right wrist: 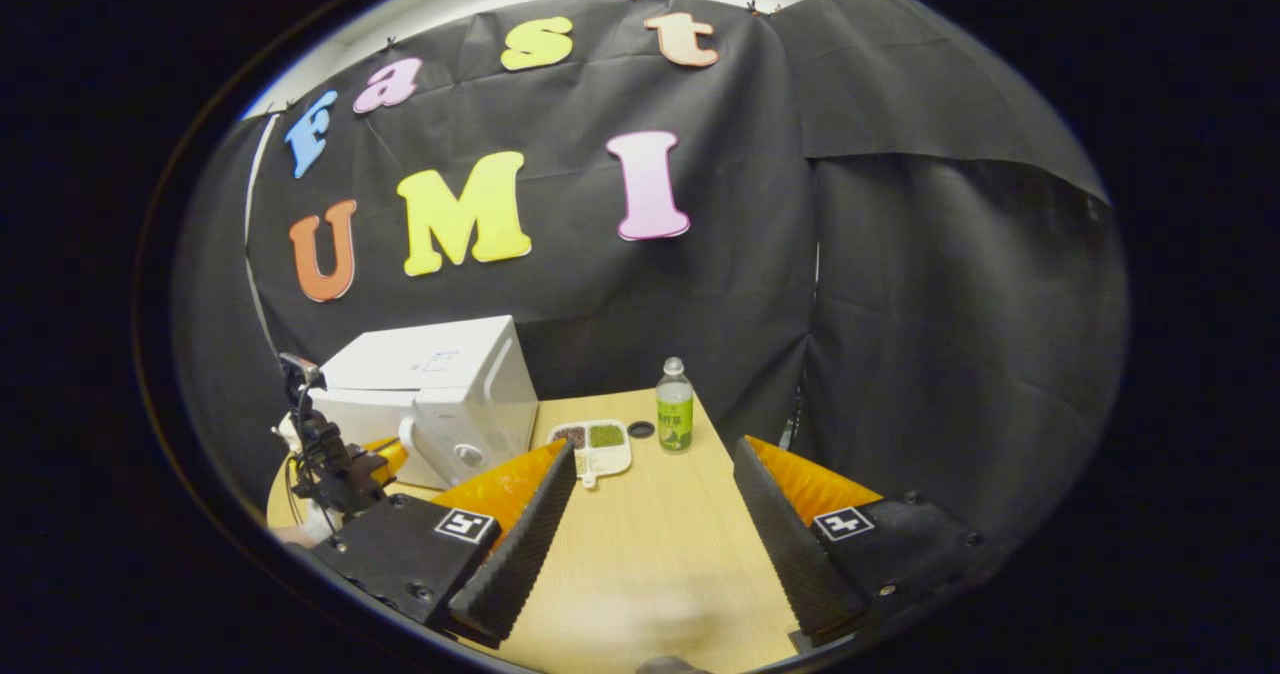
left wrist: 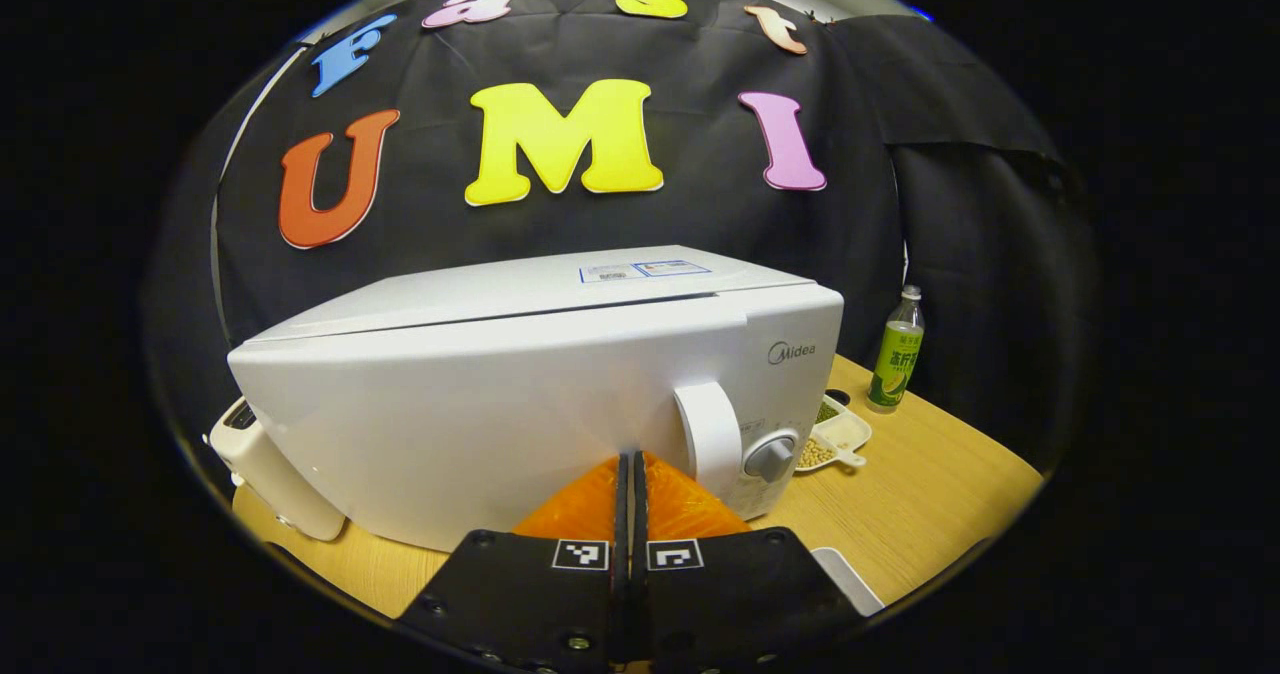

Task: Open the microwave oven with the left hand, put the food in, and close the microwave oven.

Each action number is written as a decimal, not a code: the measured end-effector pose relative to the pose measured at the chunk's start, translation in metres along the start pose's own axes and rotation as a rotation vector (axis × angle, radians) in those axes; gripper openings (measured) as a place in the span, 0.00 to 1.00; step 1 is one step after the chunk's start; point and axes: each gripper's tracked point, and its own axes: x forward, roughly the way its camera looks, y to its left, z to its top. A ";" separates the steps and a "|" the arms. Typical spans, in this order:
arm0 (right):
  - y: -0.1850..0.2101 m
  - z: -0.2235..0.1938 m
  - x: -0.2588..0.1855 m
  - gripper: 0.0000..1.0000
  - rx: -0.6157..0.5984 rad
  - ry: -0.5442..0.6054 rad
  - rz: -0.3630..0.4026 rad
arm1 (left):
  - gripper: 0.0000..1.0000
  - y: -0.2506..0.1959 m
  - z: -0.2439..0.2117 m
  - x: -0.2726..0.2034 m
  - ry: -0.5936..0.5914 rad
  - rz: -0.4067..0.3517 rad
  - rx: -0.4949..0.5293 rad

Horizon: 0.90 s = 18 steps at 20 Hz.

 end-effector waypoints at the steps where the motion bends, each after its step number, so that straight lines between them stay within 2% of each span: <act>1: 0.001 -0.001 0.000 1.00 -0.001 0.002 0.002 | 0.00 -0.001 0.004 0.007 -0.009 0.003 -0.008; 2: 0.003 0.000 -0.001 1.00 -0.007 0.001 0.003 | 0.00 -0.001 0.000 0.009 0.027 0.016 -0.032; 3: 0.003 0.001 -0.001 1.00 -0.013 0.001 0.003 | 0.00 -0.001 0.004 0.008 0.005 0.029 -0.044; 4: 0.004 0.003 -0.002 0.92 -0.019 -0.005 0.004 | 0.00 -0.001 0.001 0.009 0.011 0.036 -0.039; 5: 0.005 0.005 -0.001 0.92 -0.021 -0.007 0.008 | 0.00 -0.002 0.003 0.007 -0.001 0.040 -0.037; 6: 0.007 0.003 -0.002 1.00 -0.025 -0.003 0.013 | 0.00 -0.002 0.000 0.008 0.011 0.040 -0.040; 10: 0.012 0.005 -0.003 1.00 -0.027 -0.014 0.028 | 0.00 0.003 0.000 0.003 0.023 0.043 -0.029; 11: 0.014 0.005 -0.002 0.92 -0.027 -0.014 0.031 | 0.10 0.005 0.001 -0.001 0.022 0.049 -0.018; 12: 0.015 0.006 -0.002 0.92 -0.026 -0.018 0.037 | 0.10 0.008 0.002 -0.008 0.018 0.061 -0.010; 13: 0.016 0.007 -0.003 1.00 -0.029 -0.022 0.045 | 0.00 0.012 0.004 -0.015 0.017 0.071 -0.005; 14: 0.019 0.007 -0.004 0.92 -0.033 -0.025 0.056 | 0.00 0.015 0.006 -0.023 0.016 0.080 -0.003; 15: 0.019 0.008 -0.004 0.92 -0.036 -0.029 0.064 | 0.00 0.017 0.009 -0.032 0.015 0.088 -0.004; 16: 0.020 0.009 -0.004 1.00 -0.038 -0.032 0.077 | 0.00 0.018 0.012 -0.040 0.013 0.091 -0.004; 17: 0.021 0.010 -0.003 0.92 -0.040 -0.034 0.088 | 0.00 0.021 0.015 -0.048 0.009 0.105 -0.002; 18: 0.021 0.010 -0.002 0.92 -0.041 -0.037 0.101 | 0.00 0.023 0.018 -0.057 0.011 0.114 0.003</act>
